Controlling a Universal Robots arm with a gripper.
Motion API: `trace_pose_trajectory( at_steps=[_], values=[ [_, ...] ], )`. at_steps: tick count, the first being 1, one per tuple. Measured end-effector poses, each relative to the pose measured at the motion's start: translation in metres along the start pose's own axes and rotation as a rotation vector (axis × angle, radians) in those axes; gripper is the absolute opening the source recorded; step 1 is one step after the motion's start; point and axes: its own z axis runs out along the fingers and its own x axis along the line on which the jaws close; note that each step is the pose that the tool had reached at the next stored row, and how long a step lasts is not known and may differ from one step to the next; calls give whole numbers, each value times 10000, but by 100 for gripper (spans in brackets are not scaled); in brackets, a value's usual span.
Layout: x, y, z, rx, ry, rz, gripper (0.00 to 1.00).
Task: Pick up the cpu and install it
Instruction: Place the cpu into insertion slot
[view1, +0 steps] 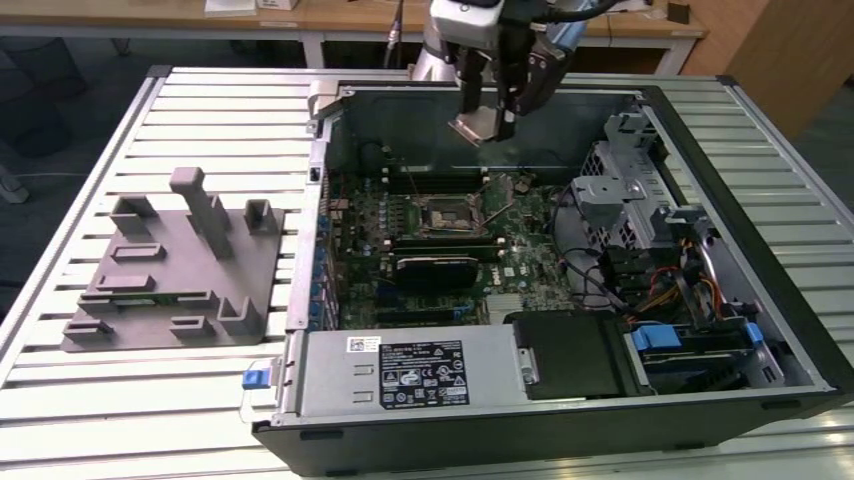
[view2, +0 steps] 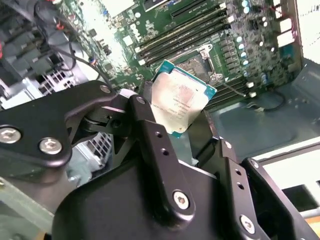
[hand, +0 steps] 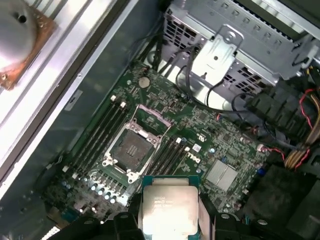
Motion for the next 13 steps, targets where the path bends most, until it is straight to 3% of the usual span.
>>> trace_pose_trajectory(
  at_steps=[13],
  values=[
    [1, -1, 38, 55, -86, 2348, 53]
  ],
)
